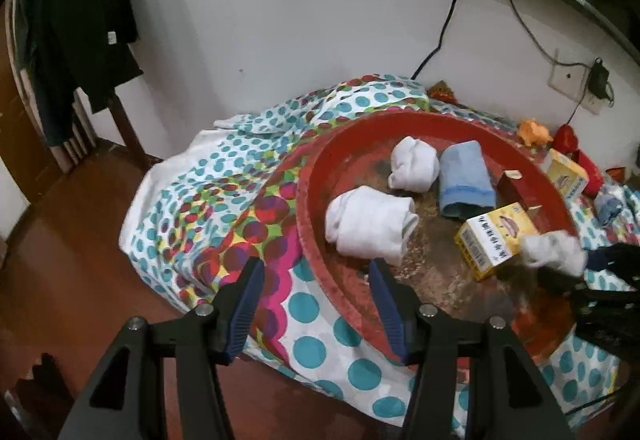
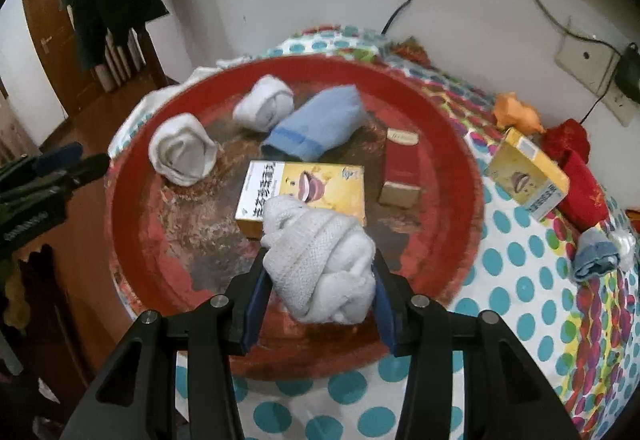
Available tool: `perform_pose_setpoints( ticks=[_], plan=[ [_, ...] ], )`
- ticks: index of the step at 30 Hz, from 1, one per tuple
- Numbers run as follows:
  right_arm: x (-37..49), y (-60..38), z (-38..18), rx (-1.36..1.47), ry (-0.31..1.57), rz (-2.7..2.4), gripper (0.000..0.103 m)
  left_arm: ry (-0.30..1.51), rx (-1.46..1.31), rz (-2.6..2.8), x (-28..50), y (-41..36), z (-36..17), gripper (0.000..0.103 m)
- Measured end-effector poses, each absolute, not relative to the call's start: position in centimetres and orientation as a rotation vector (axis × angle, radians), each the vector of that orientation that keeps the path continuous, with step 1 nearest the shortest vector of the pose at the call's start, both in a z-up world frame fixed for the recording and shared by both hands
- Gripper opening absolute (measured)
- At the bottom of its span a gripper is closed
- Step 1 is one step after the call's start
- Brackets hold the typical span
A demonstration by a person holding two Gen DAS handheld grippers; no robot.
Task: Organize objects
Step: 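Carry the white sock with the right gripper over the red tray, then lower the white sock onto the tray and open the right gripper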
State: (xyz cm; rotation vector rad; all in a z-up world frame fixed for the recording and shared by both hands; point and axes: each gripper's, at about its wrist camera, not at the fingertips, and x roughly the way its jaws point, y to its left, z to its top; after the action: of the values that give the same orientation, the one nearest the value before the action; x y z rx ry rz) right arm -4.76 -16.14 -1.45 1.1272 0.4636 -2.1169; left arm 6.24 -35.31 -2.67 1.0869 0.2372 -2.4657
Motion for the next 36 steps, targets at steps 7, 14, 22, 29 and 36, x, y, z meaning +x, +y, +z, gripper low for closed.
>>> perform_pose_setpoints(
  ticks=[7,14,22,29,36],
  plan=[
    [-5.4,-18.1,-2.9,1.128,0.473,-2.099,0.043,0.251,1.085,-2.459,6.1,-35.4,-2.8,0.056],
    [-5.6,-20.5,-3.2,1.113,0.473,-2.059,0.046,0.222,1.099,-2.457,5.9,-34.9,-3.0,0.056],
    [-4.9,-19.0,-2.8,1.086,0.475,-2.064,0.063,0.234,1.118,-2.47,5.6,-34.4,-3.5,0.056],
    [-5.9,-14.8,-0.9,1.083,0.369,-2.149,0.065,0.188,1.141,-2.474,5.3,-33.3,-3.8,0.056],
    [-7.3,-11.2,0.2,1.06,0.363,-2.275,0.066,0.181,1.152,-2.484,5.2,-32.8,-3.9,0.056]
  ],
)
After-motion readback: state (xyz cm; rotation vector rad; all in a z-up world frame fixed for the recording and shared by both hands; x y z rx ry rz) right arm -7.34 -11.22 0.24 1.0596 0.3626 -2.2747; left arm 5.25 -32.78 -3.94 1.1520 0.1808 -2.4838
